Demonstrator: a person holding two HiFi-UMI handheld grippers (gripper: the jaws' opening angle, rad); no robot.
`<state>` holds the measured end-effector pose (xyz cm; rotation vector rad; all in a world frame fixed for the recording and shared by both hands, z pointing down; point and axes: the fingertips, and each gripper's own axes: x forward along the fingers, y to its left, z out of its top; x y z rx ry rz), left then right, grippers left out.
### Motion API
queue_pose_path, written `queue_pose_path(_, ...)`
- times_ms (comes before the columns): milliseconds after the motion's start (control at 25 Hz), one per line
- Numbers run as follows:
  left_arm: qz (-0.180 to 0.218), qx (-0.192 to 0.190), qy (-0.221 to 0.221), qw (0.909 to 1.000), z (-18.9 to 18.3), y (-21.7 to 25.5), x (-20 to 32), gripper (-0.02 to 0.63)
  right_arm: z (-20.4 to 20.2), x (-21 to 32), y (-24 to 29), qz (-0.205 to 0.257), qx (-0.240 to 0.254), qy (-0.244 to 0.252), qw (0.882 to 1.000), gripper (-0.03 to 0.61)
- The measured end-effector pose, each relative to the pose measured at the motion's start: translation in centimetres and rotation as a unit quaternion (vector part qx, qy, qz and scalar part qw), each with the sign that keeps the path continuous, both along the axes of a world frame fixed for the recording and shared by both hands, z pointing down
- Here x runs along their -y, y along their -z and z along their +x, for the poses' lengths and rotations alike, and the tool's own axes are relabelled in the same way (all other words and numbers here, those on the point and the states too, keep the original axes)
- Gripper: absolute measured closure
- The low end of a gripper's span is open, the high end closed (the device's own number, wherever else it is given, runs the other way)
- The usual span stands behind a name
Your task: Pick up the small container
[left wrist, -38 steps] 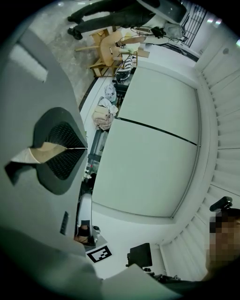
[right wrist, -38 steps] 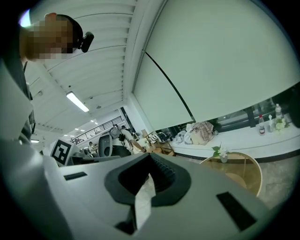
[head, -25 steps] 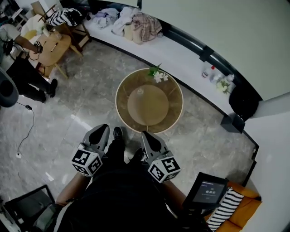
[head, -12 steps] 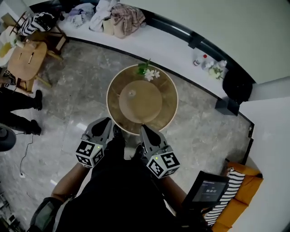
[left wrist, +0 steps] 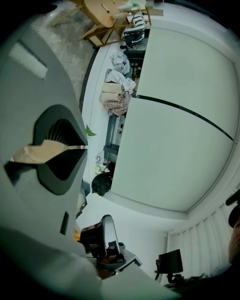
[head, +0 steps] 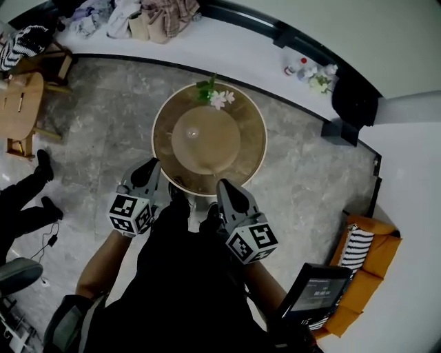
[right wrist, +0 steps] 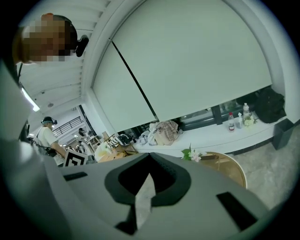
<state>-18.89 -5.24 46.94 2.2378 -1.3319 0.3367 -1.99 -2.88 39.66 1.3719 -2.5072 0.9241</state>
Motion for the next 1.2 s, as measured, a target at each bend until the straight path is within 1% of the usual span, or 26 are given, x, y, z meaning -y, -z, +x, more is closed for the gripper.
queue_pose_path(120, -0.004, 0.002, -0.019, 0.9998, 0.5, -2.5, 1.3, 0.591, 0.6, 0.5, -1.2, -0.005, -0.013, -0.008, 1.0, 0.574)
queue_pose_path(240, 0.016, -0.003, -0.042, 0.999, 1.7, -4.1, 2.1, 0.562, 1.4, 0.8, -2.8, -0.013, -0.022, -0.015, 1.0, 0.574)
queue_pose_path(360, 0.028, -0.02, -0.046, 0.9983, 2.9, -5.1, 2.9, 0.54, 2.0, 1.0, -4.2, -0.018, -0.016, -0.024, 0.999, 0.574)
queue_pose_path(480, 0.025, -0.011, -0.06, 0.9978, 4.3, -6.8, 3.7, 0.526, 2.8, 1.4, -5.9, -0.025, -0.006, -0.026, 0.999, 0.574)
queue_pose_path(560, 0.019, 0.005, -0.079, 0.9967, 5.4, -8.3, 4.4, 0.499, 3.3, 2.1, -7.2, -0.028, -0.006, -0.017, 0.999, 0.574)
queue_pose_path(640, 0.012, 0.029, -0.099, 0.9946, 6.4, -10.4, 4.8, 0.473, 4.1, 2.5, -8.9, -0.031, -0.005, -0.01, 0.999, 0.574)
queue_pose_path(720, 0.004, 0.05, -0.112, 0.9924, 6.7, -12.5, 5.0, 0.453, 4.7, 2.8, -10.4, -0.037, -0.006, -0.007, 0.999, 0.574)
queue_pose_path(880, -0.016, 0.073, -0.115, 0.9905, 6.9, -16.1, 5.9, 0.43, 5.8, 3.7, -12.7, -0.054, 0.002, -0.019, 0.998, 0.574)
queue_pose_path(960, -0.024, 0.083, -0.121, 0.9889, 7.2, -17.9, 6.8, 0.387, 6.2, 4.5, -13.6, -0.057, 0.009, -0.026, 0.998, 0.574)
queue_pose_path(1040, -0.037, 0.102, -0.134, 0.9851, 7.6, -20.2, 7.4, 0.346, 6.1, 5.0, -14.7, -0.061, 0.017, -0.029, 0.998, 0.574)
queue_pose_path(1120, -0.063, 0.13, -0.149, 0.9783, 7.7, -23.0, 7.7, 0.311, 5.8, 5.1, -15.7, -0.067, 0.024, -0.029, 0.997, 0.574)
queue_pose_path(1200, -0.098, 0.161, -0.16, 0.9689, 7.6, -25.9, 8.0, 0.311, 5.6, 5.2, -16.6, -0.073, 0.026, -0.028, 0.997, 0.574)
